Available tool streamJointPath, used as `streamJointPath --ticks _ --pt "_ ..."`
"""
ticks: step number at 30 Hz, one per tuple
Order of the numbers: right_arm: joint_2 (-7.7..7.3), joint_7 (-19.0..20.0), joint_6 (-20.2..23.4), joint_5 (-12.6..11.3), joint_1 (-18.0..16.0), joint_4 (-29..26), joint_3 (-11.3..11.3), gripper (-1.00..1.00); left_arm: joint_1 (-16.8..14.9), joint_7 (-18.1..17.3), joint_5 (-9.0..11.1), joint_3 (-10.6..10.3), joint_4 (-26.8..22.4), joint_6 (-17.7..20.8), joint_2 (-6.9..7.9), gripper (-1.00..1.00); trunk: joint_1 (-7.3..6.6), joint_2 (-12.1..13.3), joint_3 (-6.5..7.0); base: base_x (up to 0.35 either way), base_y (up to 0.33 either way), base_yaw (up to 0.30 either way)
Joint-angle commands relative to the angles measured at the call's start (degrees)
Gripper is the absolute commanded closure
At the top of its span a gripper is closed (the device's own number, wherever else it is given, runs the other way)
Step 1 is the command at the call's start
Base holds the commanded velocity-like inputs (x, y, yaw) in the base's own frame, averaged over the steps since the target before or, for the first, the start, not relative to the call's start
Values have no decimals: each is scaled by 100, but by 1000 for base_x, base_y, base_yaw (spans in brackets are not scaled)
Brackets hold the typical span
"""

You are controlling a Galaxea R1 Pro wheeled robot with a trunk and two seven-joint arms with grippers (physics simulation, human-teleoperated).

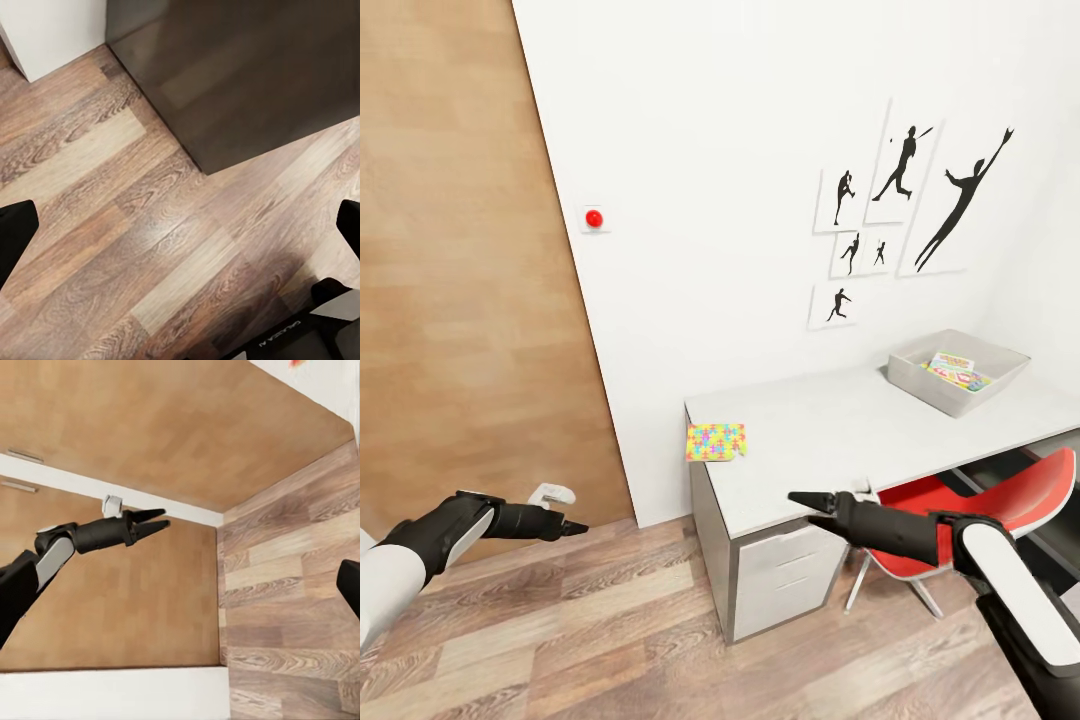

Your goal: Put all the toys in the child's room - the three board games (two on the bed and one on the table), the two jigsaw puzzles on the table, and the tennis ball on the table - inside the toy box on the table in the child's room.

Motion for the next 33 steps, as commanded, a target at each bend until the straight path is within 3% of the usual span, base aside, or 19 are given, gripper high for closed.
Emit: streamJointPath --ticks 1,4,6,9,13,15,16,17,19,22,23,24,26,33 --pt "-185 223 10 -36 43 16 -64 -100 -6 1 55 -30 -7 47 5 -100 2 -9 -10 0 0 0" --pt "-518 843 10 -42 178 145 -303 -100 -6 0 58 -30 -7 41 5 -100 2 -9 -10 0 0 0" --pt "-618 1171 10 -33 260 340 -463 -100 -6 -4 60 -30 -7 39 5 -100 2 -9 -10 0 0 0" --pt "-688 1522 10 -16 341 714 -682 -100 -6 -11 71 -20 -7 38 5 -100 2 -9 -10 0 0 0" --pt "-703 1656 10 21 370 882 -766 -100 -6 -39 98 95 -4 55 10 -100 2 -9 -10 0 0 0" --pt "-704 1679 10 83 378 957 -785 -100 -6 -87 191 474 -4 87 12 -100 2 -9 -10 0 0 0" --pt "-704 1689 10 160 379 1039 -793 -100 -10 -125 285 941 -1 105 21 -100 2 -9 -10 0 0 0" --pt "-706 1693 10 190 380 1074 -795 -100 -11 -140 309 1114 0 113 27 -100 2 -9 -10 0 0 0" --pt "-709 1706 10 281 381 1167 -799 -100 -14 -294 367 1779 1 206 42 -100 2 -9 -10 0 0 0" --pt "-706 1707 10 334 381 1184 -797 -100 -36 -946 386 2530 -7 670 36 -100 2 -9 -10 0 0 0" --pt "-706 1707 10 338 381 1183 -796 -100 -39 -1095 385 2609 -9 765 35 -100 2 -9 -10 0 0 0" --pt "-705 1707 10 345 384 1178 -794 -100 -45 -1515 379 2772 -12 972 29 -100 2 -9 -10 0 0 0" --pt "-702 1703 10 349 387 1177 -795 -100 -47 -1787 375 2854 -14 1085 22 -100 2 -9 -10 0 0 0" --pt "-664 1676 10 352 393 1160 -786 -100 -50 -2076 391 2928 -12 1266 3 -100 2 -9 -10 0 0 0"
